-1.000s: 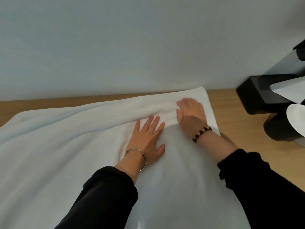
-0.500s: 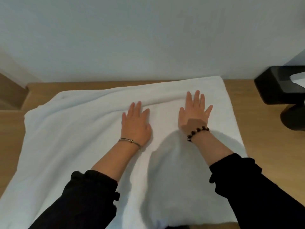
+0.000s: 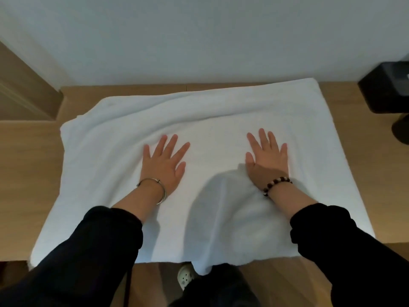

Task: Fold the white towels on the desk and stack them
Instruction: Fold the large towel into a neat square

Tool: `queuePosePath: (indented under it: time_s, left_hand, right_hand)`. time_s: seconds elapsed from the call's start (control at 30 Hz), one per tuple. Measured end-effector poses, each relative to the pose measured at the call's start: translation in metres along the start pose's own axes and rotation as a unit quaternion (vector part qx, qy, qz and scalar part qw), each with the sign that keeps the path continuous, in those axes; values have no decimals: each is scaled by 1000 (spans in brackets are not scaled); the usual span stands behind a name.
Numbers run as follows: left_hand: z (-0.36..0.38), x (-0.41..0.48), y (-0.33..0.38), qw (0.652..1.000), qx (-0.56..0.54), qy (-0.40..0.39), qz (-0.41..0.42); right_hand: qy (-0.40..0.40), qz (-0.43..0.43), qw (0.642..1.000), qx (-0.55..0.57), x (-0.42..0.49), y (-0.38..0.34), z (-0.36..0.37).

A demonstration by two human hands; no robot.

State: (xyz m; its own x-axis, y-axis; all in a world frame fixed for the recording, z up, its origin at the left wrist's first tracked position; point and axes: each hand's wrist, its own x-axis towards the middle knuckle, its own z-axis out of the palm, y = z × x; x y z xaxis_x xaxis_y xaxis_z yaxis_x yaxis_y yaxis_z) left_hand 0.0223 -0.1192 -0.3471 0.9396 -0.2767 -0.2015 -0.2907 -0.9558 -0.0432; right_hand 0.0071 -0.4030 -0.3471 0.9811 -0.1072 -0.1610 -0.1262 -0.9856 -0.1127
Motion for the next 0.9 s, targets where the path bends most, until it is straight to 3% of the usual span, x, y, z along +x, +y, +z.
queuePosePath:
  time_s: [0.13, 0.27, 0.4, 0.53, 0.77, 0.9]
  left_hand:
    - [-3, 12, -12, 1000, -9, 13, 12]
    - [-11, 6, 8, 999, 10, -6, -35]
    - [-11, -43, 44, 995, -93, 29, -14]
    - [9, -97, 62, 992, -121, 15, 42]
    - [12, -103, 55, 992, -87, 41, 86]
    - [11, -105, 50, 992, -80, 39, 91]
  right_hand:
    - [-15, -3, 1000, 18, 6, 1, -6]
    - [-40, 15, 999, -18, -1, -11, -14]
    - [13, 65, 996, 54, -71, -27, -4]
    - [35, 23, 999, 17, -147, -33, 20]
    - [-33, -26, 999, -9, -137, -5, 22]
    - [-30, -38, 999, -26, -139, 14, 14]
